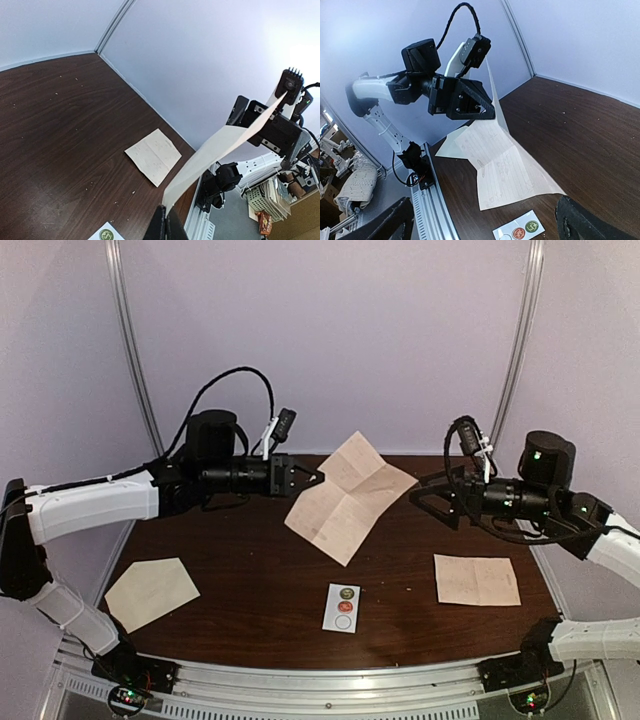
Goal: Place the letter into the envelope and seal it
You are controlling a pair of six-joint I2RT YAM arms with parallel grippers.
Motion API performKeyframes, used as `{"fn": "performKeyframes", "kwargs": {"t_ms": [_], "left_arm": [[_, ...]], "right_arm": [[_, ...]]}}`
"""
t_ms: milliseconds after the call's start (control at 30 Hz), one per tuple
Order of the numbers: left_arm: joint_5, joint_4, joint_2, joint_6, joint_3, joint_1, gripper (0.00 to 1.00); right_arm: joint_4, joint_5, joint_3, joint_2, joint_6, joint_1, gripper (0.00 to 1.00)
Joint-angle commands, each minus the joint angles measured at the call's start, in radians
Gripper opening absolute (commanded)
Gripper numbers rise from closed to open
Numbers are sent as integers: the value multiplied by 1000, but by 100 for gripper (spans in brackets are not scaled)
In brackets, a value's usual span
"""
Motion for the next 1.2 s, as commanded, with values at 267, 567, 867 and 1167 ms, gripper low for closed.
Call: {"fn": "performKeyframes", "kwargs": {"t_ms": [267, 567, 867, 1167], "left_arm": [[131, -35, -59, 10, 19, -5, 0], [156, -158, -75, 108, 17, -5, 0], [251, -112, -87, 138, -11, -5, 0], [296, -138, -55, 170, -26, -3, 0]], "right_arm": [[-64, -3, 182, 170, -129, 74, 100], [-21, 39, 243, 194, -41, 107, 100], [9, -7, 183, 236, 102, 141, 97], [-36, 157, 267, 343, 120, 333, 92]]}}
